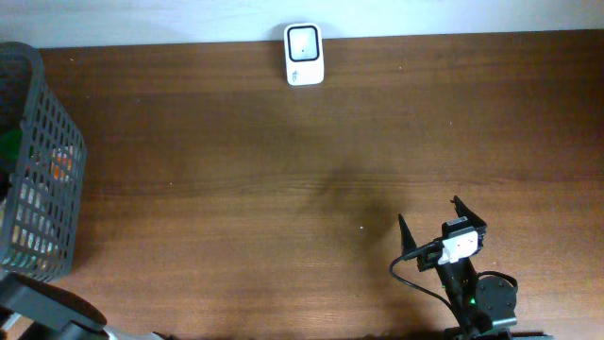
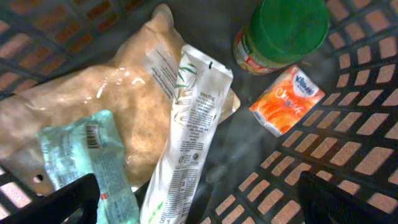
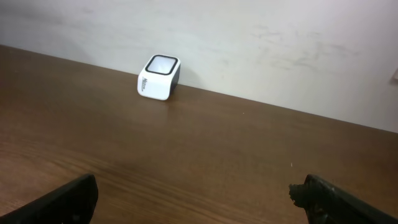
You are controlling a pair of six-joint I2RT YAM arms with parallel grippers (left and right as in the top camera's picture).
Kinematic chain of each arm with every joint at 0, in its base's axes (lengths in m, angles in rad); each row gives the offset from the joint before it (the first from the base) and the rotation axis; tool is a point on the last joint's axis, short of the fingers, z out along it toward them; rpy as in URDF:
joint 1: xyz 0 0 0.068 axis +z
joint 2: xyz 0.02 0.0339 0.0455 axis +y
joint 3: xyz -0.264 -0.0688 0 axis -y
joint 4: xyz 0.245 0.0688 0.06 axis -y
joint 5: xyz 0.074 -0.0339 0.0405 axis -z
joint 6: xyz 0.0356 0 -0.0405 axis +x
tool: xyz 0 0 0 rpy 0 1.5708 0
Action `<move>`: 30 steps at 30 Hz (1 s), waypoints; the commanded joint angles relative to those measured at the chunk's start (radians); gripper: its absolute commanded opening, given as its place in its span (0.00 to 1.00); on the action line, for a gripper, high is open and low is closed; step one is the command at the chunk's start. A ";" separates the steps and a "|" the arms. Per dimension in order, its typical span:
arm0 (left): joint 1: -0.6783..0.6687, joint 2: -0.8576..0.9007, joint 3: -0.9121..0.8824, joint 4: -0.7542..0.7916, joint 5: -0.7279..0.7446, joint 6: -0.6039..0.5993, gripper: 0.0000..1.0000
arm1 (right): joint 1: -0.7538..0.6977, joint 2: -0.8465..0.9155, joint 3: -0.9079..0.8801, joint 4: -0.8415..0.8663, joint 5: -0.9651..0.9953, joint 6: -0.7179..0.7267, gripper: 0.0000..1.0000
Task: Scan the item barcode
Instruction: 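Move the left gripper into the grey basket toward a white tube, then grasp the white Pantene tube and lift it from the basket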
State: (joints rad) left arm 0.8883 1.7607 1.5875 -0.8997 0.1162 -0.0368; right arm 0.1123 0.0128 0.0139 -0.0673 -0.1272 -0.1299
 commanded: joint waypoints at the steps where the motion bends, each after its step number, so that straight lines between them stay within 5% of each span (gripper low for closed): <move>1: 0.006 0.047 -0.004 0.008 0.021 0.034 0.94 | 0.007 -0.006 -0.008 -0.001 0.008 0.012 0.98; 15: 0.042 0.180 -0.004 0.026 0.028 0.070 0.83 | 0.007 -0.006 -0.008 -0.001 0.008 0.012 0.98; 30: 0.042 0.333 -0.007 0.035 0.056 0.121 0.42 | 0.007 -0.006 -0.008 -0.001 0.008 0.012 0.98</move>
State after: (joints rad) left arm 0.9268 2.0636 1.5875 -0.8692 0.1741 0.0715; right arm 0.1123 0.0128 0.0139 -0.0673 -0.1276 -0.1303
